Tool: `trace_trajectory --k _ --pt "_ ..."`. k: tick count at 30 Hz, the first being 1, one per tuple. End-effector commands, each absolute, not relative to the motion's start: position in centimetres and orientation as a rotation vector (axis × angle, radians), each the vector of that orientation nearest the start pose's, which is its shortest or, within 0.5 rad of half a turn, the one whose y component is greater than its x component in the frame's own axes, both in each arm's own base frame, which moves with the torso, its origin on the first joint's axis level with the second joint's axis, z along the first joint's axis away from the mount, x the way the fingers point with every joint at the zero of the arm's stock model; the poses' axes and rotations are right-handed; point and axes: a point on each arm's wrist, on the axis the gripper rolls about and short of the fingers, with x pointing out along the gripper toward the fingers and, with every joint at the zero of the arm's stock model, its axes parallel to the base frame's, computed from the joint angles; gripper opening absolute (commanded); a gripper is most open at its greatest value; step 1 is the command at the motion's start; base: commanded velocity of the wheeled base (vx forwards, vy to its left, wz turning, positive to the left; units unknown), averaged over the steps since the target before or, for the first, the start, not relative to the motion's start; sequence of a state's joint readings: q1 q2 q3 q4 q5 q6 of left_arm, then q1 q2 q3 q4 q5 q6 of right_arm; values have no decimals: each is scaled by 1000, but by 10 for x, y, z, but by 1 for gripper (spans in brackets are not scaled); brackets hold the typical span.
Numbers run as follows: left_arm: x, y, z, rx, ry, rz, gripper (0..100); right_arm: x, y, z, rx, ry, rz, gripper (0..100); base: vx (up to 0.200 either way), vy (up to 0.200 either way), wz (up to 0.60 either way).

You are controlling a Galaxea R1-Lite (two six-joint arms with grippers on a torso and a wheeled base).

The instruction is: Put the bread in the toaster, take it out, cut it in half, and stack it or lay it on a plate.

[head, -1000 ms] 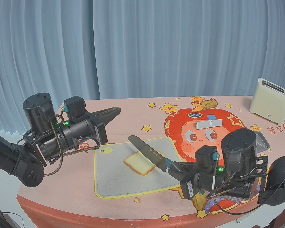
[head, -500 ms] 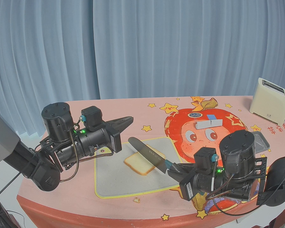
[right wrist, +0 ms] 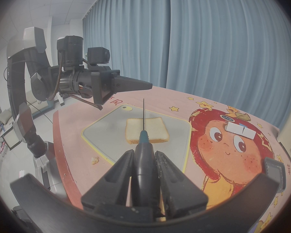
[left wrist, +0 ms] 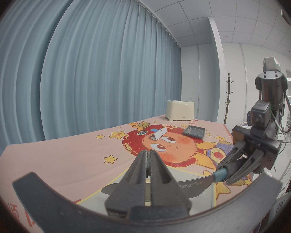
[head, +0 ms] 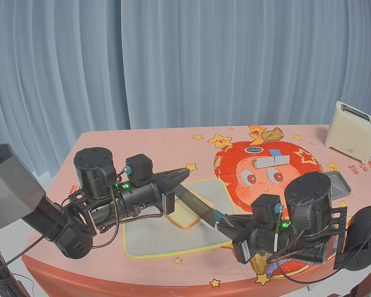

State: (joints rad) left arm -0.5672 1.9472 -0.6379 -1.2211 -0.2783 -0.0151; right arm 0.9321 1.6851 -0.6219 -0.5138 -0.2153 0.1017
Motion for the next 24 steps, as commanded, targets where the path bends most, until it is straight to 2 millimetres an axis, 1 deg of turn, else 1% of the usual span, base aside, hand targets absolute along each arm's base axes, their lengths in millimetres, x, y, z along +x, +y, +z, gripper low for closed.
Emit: trace_trajectory --k 1,6,11,24 --pt "278 -186 108 5 133 -837 0 166 216 129 -208 505 674 0 0 0 0" --pt "281 -188 96 11 170 -831 0 166 216 128 -210 506 673 0 0 0 0" --pt "282 -189 89 15 195 -832 0 166 216 128 -209 506 674 0 0 0 0" --pt "282 -188 86 17 206 -829 0 167 217 128 -208 508 672 0 0 0 0"
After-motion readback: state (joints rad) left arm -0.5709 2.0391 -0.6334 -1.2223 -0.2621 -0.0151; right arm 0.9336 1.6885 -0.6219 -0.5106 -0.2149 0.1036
